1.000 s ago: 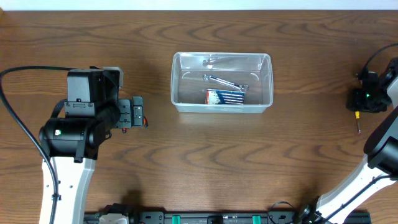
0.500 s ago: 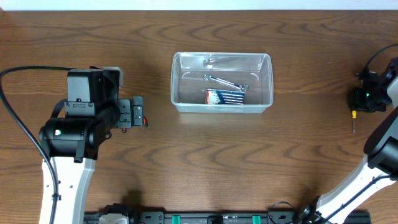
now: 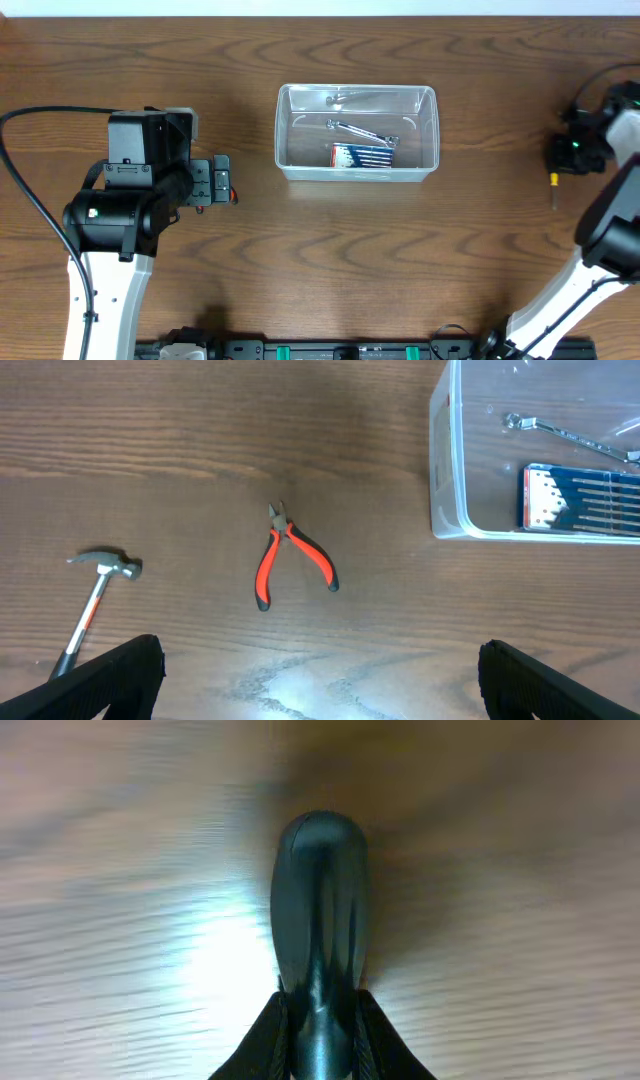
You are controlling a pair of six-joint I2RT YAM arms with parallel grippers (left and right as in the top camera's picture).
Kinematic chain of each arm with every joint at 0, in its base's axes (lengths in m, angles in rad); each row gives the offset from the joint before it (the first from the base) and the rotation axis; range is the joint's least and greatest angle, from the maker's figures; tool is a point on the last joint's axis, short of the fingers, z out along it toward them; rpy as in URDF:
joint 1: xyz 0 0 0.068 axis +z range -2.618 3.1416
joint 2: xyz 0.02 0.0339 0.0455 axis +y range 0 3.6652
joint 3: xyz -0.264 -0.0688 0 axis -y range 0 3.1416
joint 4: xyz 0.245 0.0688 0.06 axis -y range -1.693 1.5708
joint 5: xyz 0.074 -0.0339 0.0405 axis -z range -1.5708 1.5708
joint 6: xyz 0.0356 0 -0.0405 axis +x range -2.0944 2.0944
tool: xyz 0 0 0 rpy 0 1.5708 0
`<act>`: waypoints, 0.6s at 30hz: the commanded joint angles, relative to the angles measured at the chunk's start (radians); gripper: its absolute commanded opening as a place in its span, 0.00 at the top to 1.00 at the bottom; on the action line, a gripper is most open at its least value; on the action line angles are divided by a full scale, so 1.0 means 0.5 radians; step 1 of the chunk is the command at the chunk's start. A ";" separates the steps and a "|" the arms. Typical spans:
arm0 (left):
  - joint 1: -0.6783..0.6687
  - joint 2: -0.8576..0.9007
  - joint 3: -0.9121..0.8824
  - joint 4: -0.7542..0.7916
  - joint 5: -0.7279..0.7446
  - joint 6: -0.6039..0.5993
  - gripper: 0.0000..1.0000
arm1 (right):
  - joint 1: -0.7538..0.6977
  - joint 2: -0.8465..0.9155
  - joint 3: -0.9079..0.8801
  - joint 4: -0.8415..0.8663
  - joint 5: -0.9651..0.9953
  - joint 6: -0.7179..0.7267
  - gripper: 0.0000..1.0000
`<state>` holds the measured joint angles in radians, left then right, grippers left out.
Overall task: Pack container
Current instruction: 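Carry the screwdriver into the container and release it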
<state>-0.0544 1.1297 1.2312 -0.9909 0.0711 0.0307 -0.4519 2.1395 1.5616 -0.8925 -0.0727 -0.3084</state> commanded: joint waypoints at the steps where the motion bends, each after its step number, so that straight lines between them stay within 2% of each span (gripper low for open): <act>1: -0.005 0.004 0.037 -0.007 -0.022 0.021 0.02 | 0.235 -0.246 0.236 -0.106 -0.077 0.031 0.99; 6: -0.005 0.004 0.037 -0.008 -0.023 0.020 0.02 | 0.652 -0.465 0.655 -0.340 -0.111 -0.035 0.99; 8: -0.005 0.004 0.037 -0.014 -0.023 0.020 0.02 | 0.839 -0.510 0.791 -0.381 -0.111 -0.156 0.99; 13: -0.005 0.004 0.037 -0.037 -0.023 0.020 0.02 | 1.373 -0.504 0.893 -0.436 -0.071 -0.811 0.99; 18: -0.005 0.004 0.037 -0.047 -0.023 0.020 0.02 | 1.667 -0.329 0.874 -0.439 -0.073 -1.211 0.99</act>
<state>-0.0544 1.1297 1.2312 -1.0092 0.0711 0.0307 0.3443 1.8904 2.0201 -1.1057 -0.1173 -0.7136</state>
